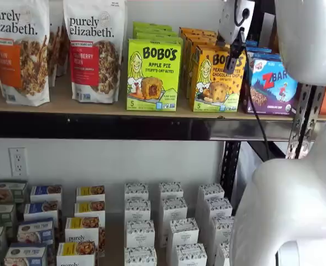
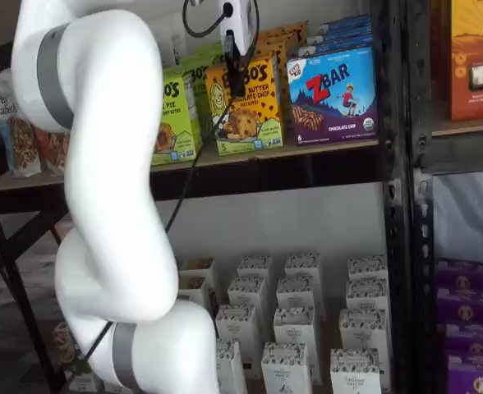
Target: Pick up the orange box on the top shelf, the fifth box from the left
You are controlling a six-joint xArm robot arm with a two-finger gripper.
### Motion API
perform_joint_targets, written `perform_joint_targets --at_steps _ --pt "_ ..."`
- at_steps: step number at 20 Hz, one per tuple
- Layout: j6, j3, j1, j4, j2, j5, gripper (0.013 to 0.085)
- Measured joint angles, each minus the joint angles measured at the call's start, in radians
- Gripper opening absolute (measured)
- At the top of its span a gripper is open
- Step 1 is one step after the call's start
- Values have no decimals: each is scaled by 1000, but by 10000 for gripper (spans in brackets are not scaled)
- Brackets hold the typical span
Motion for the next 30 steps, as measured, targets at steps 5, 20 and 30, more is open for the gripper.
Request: perform_joint_targets --at_steps 5,20,30 --pt "-1 2 -1 5 0 -9 850" --pt "-7 -32 -8 3 22 17 650" --pt "-6 -36 -8 2 26 18 570"
